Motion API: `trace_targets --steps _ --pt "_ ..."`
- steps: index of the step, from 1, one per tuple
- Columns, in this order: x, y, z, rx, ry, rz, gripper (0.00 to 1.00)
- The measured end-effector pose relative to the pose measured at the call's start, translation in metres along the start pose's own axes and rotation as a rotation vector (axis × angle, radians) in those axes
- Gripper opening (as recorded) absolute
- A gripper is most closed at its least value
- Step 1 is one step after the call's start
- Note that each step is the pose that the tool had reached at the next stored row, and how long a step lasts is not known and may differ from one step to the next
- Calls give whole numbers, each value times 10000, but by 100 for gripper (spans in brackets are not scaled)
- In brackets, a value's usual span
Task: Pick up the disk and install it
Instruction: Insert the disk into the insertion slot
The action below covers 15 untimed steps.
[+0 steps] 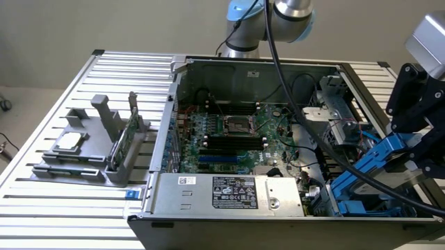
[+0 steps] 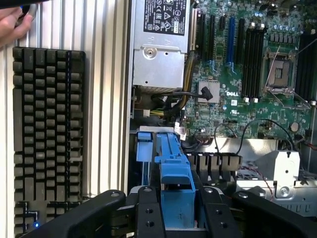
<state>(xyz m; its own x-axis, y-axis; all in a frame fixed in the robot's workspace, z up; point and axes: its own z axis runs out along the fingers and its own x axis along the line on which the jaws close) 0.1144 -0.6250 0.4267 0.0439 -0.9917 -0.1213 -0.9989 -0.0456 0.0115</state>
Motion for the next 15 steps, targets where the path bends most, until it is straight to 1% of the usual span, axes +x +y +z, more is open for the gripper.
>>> trace_targets --steps 7,15 --pt "9 3 75 2 -1 -8 33" --pt "11 5 88 1 -2 -7 33"
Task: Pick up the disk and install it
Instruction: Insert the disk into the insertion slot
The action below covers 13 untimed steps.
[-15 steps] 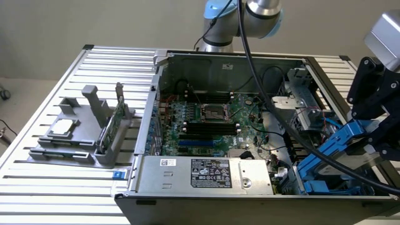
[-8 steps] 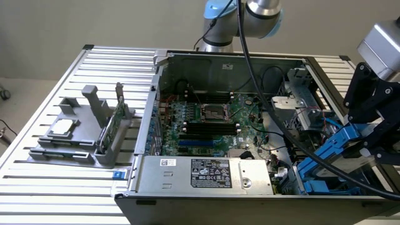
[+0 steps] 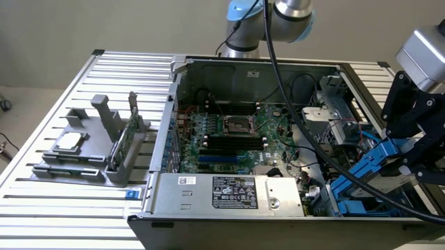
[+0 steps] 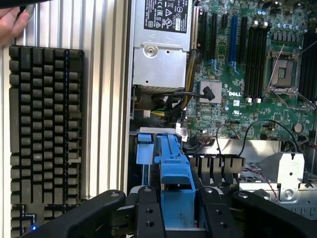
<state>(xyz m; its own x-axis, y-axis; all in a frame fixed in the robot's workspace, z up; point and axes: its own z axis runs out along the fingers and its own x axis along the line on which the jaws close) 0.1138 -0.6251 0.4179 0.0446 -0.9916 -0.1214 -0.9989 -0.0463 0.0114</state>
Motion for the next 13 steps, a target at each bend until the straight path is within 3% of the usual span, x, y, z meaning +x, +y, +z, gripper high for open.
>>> trace_targets --steps 8,10,11,13 --pt "0 0 1 0 -3 -1 33" --pt "0 0 0 -1 -1 0 34" --pt "0 0 0 0 -1 -1 41" --pt "0 0 0 0 0 0 41"
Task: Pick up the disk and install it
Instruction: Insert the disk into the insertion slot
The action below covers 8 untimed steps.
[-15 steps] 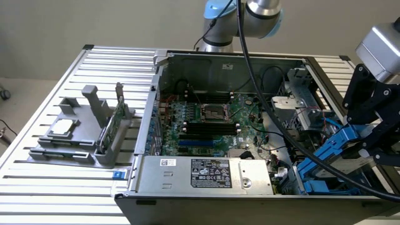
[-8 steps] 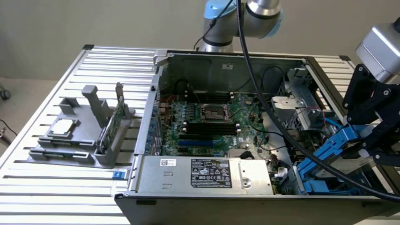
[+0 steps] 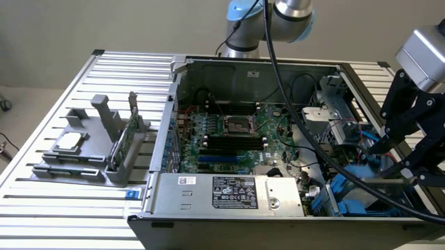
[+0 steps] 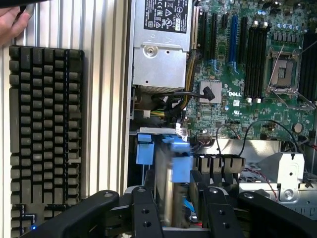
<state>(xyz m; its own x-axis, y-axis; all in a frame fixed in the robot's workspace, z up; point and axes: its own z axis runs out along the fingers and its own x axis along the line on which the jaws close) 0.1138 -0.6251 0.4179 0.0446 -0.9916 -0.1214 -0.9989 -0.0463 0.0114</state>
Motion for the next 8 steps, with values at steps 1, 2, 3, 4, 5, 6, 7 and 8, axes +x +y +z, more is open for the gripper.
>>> trace_targets --steps 1,2,3,4,5,6,7,8 --pt "0 0 0 0 -1 0 41" --pt "0 0 0 1 0 0 41" --pt "0 0 0 1 0 0 41" --pt "0 0 0 1 -1 0 41" --pt "0 0 1 1 -2 0 41" --pt "0 0 4 1 -2 0 41" --pt "1 0 7 1 -3 0 41" --pt "1 0 10 1 -3 0 41"
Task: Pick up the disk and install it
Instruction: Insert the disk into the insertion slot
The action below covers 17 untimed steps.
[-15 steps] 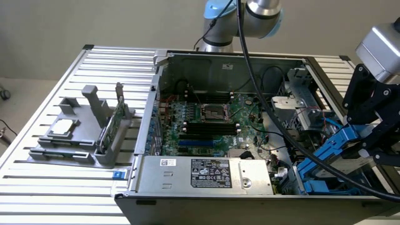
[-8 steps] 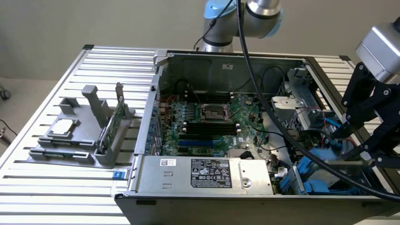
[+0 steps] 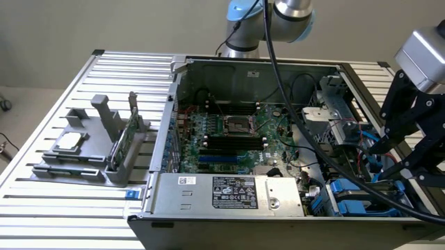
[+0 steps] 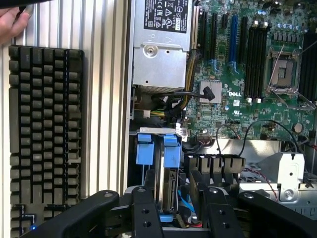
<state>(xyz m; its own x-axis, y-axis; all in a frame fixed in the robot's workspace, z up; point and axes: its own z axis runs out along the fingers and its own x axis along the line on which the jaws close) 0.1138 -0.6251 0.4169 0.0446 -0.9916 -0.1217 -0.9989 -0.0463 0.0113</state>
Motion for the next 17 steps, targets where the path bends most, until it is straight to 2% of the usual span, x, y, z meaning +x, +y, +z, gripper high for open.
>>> trace_targets --steps 5,11,12,13,15,16,17 --pt "2 -26 3 3 2 0 41" --pt "8 -159 6 5 0 -11 41" --pt "8 -169 9 7 1 -13 39" --pt "9 -174 15 10 1 -15 32" --pt "11 -175 43 25 4 -17 32" --pt "12 -176 62 34 5 -21 25" --pt "12 -177 80 44 4 -25 25"
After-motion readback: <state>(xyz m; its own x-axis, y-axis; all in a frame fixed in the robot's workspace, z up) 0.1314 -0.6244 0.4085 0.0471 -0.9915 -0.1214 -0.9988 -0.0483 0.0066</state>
